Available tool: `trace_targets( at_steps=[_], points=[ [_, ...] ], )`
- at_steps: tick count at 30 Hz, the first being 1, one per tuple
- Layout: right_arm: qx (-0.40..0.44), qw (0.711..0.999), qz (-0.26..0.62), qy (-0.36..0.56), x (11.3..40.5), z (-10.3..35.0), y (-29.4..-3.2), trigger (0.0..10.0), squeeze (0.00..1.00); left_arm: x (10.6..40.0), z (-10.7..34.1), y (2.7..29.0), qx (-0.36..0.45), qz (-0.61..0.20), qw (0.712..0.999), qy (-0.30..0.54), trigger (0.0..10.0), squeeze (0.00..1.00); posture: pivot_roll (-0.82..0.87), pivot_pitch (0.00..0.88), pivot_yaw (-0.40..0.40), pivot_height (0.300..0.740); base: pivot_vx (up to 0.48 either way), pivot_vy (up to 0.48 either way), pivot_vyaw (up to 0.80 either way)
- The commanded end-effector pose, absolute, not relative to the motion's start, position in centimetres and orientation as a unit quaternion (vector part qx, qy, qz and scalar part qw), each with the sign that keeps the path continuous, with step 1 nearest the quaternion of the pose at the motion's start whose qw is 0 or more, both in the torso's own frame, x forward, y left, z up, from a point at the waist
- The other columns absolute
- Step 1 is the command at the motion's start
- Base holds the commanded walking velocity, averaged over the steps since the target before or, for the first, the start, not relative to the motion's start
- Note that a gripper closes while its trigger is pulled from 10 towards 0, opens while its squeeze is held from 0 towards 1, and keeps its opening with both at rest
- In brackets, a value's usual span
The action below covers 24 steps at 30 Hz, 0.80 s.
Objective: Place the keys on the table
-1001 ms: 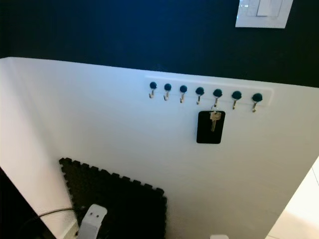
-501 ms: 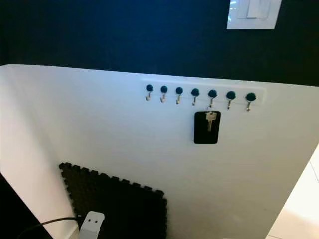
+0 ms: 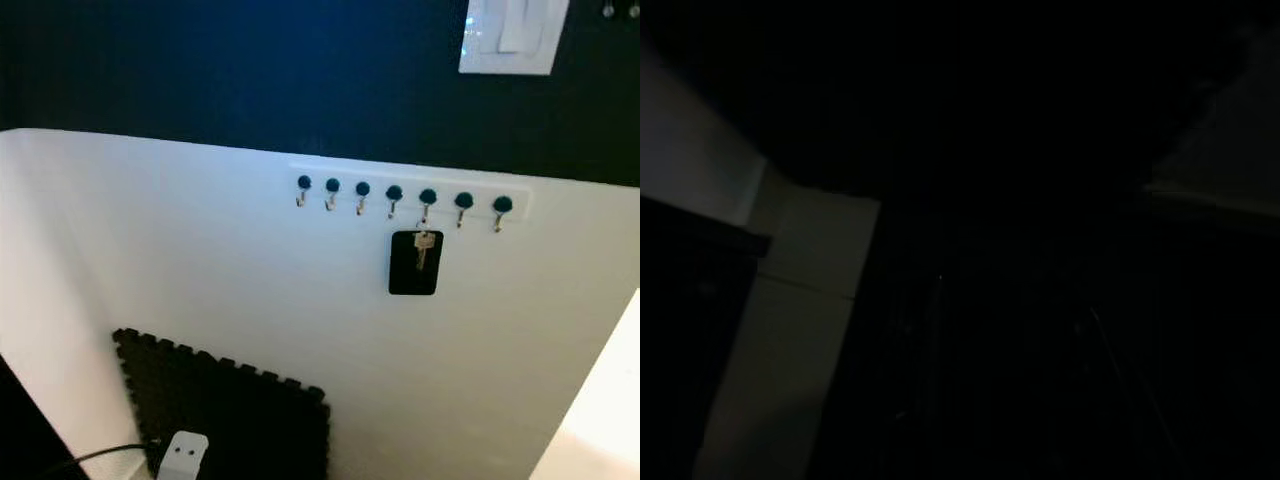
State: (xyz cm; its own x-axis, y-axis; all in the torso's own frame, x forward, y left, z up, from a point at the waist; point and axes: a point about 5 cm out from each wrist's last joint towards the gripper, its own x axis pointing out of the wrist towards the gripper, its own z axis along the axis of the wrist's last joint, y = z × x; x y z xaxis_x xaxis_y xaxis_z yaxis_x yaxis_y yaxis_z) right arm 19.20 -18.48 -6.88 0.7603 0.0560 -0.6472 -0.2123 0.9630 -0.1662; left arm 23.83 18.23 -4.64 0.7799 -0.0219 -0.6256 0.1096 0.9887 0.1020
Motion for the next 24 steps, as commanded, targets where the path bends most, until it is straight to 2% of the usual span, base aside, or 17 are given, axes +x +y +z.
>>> trace_targets(
  at_steps=[1,8,14,18,24],
  points=[
    [-0.127,0.929,0.082,0.337,19.3,-6.8,-18.9,10.0,0.0,23.1,-5.1,18.2,0.066,-0.024,0.941,0.332,10.0,0.0,-0.02,0.022,-0.053,0.74,0.0,0.0,0.0],
    [-0.129,0.928,0.074,0.341,19.1,-6.8,-19.5,10.0,0.0,22.5,-5.3,18.5,0.074,-0.023,0.941,0.329,10.0,0.0,0.01,0.028,-0.061,0.74,0.0,0.0,0.0],
    [-0.062,0.936,-0.032,0.346,18.2,-7.1,-20.8,10.0,0.0,22.3,-5.4,18.9,0.089,-0.04,0.938,0.332,10.0,0.0,0.03,0.046,-0.028,0.74,0.0,0.0,0.0],
    [-0.067,0.937,-0.048,0.339,17.5,-7.2,-21.1,10.0,0.0,22.3,-5.4,19.2,0.041,-0.01,0.943,0.331,10.0,0.0,0.03,0.041,-0.019,0.74,0.0,0.0,0.0],
    [-0.059,0.939,-0.064,0.334,17.4,-7.2,-21.0,10.0,0.0,21.3,-5.9,20.2,0.034,0.023,0.935,0.352,10.0,0.0,0.02,0.045,0.009,0.74,0.0,0.0,0.0]
  ],
)
